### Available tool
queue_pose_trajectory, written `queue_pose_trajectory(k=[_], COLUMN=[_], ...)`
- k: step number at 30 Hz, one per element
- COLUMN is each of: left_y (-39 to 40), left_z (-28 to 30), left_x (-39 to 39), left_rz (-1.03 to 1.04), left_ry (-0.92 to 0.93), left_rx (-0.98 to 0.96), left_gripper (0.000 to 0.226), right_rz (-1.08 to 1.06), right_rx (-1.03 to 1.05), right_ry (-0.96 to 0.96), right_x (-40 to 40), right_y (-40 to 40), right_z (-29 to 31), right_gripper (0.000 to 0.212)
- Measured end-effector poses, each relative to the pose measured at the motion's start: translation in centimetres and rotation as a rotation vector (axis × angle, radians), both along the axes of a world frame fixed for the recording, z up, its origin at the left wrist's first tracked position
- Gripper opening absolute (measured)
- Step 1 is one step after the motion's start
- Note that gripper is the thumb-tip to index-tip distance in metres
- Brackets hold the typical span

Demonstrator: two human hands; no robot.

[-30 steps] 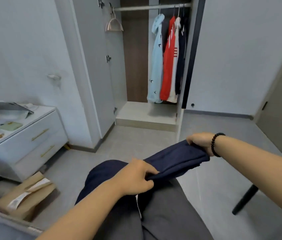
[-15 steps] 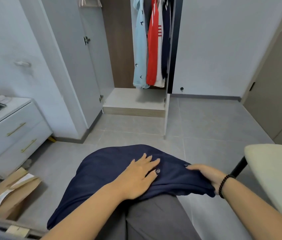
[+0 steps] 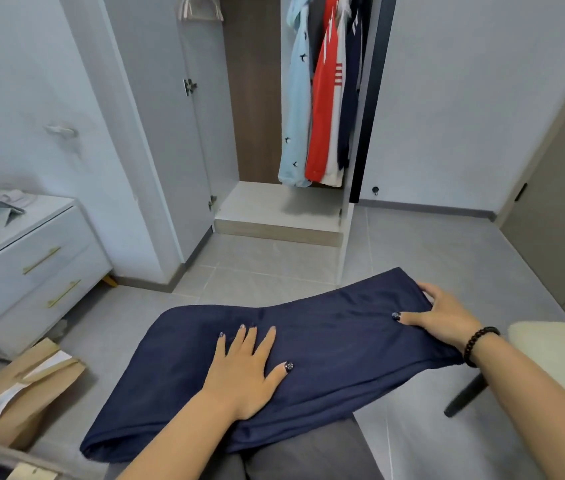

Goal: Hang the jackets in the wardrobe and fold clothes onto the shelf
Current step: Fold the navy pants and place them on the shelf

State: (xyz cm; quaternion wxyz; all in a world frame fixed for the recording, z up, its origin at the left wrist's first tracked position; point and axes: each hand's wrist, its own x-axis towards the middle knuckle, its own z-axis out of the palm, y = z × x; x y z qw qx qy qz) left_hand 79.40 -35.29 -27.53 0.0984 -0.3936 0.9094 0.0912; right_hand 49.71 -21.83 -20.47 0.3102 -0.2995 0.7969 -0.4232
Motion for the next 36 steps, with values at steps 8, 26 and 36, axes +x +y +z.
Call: queue_pose_trajectory(k=[8, 26, 36], left_y=[-1.2, -3.8, -6.5], left_z=[0.6, 0.8, 1.8], left_x=[3.5, 14.0, 18.2], left_rz=[0.168, 0.999, 1.145], left_ry=[-0.069, 1.148, 1.31], left_rx=[-0.209, 0.463, 1.034], left_gripper=[0.072, 0.051, 0.05], right_rz=[0.234, 0.642, 0.78], right_rx=[0.116, 0.073, -0.22], right_ry=[0.309, 0.48, 0.175], right_x=[4.8, 31.1, 32.9], right_y=[-6.7, -17.3, -13.2], right_z=[9.6, 2.3, -3.2], right_gripper=[0.028, 0.073, 0.058])
